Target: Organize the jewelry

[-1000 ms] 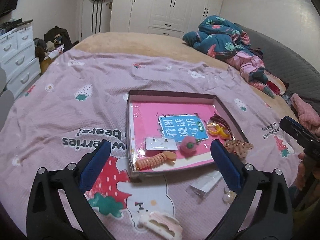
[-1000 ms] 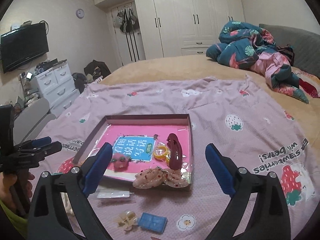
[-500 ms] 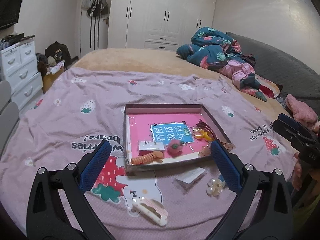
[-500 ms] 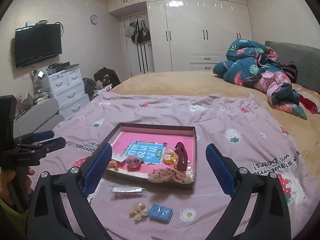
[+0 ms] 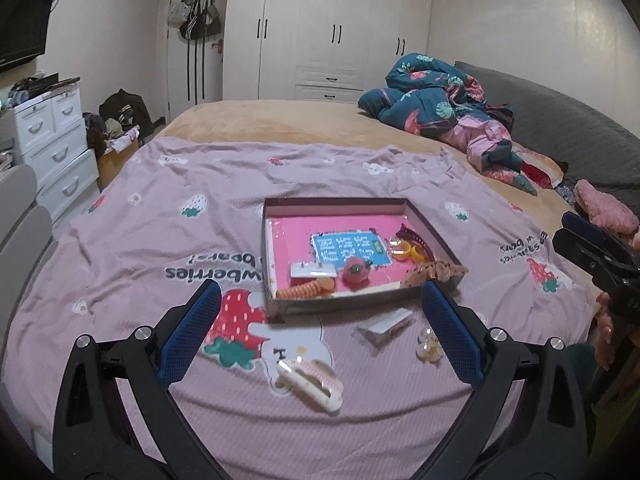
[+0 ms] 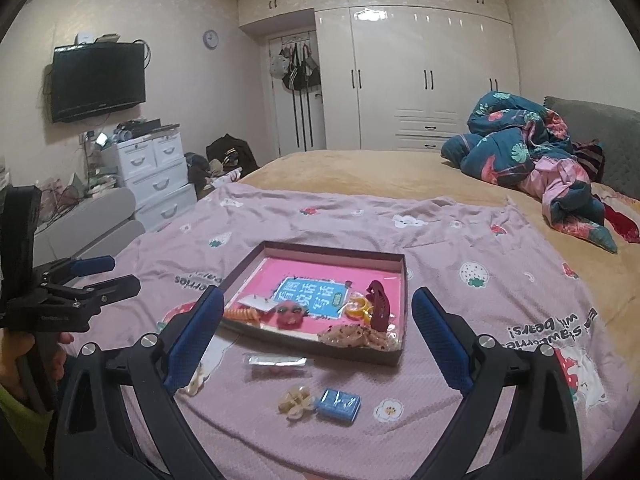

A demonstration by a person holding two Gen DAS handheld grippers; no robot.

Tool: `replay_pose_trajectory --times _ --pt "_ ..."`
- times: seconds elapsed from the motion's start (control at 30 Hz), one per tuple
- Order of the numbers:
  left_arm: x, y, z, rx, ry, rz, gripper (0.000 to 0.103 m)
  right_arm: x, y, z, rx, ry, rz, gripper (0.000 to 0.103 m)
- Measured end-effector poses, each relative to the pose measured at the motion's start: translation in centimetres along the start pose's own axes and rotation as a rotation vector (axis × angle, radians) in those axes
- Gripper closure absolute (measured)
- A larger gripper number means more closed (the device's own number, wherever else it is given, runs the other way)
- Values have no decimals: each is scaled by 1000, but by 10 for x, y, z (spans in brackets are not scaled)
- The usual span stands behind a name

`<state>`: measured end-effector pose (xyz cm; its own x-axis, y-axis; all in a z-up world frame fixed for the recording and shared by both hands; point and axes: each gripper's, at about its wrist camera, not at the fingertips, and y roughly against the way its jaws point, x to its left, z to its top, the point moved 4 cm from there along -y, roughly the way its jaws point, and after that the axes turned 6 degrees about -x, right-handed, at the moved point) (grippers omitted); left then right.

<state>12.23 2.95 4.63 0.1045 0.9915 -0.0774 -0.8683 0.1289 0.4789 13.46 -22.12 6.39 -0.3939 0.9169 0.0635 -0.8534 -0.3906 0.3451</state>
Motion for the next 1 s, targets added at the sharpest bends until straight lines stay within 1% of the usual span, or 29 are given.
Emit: replay_pose_trajectory --times 0.4,0.7,0.87,0.9,0.93,1.0 --pt "1 -2 -30 66 -5 7 9 16 -5 -42 106 33 21 9" --pt "1 -9 -50 125 8 -15 9 25 -13 -73 188 44 46 9" --pt "1 -15 -65 164 -5 -14 9 25 -26 -93 259 8 70 9" --pt "2 -17 -69 173 -6 -19 9 25 -29 -97 276 1 72 9" --pt "2 -18 -72 180 -7 -19 9 25 -33 -102 294 -2 76 12" --pt "5 -23 -76 197 3 -22 9 25 -40 -111 328 -14 82 19"
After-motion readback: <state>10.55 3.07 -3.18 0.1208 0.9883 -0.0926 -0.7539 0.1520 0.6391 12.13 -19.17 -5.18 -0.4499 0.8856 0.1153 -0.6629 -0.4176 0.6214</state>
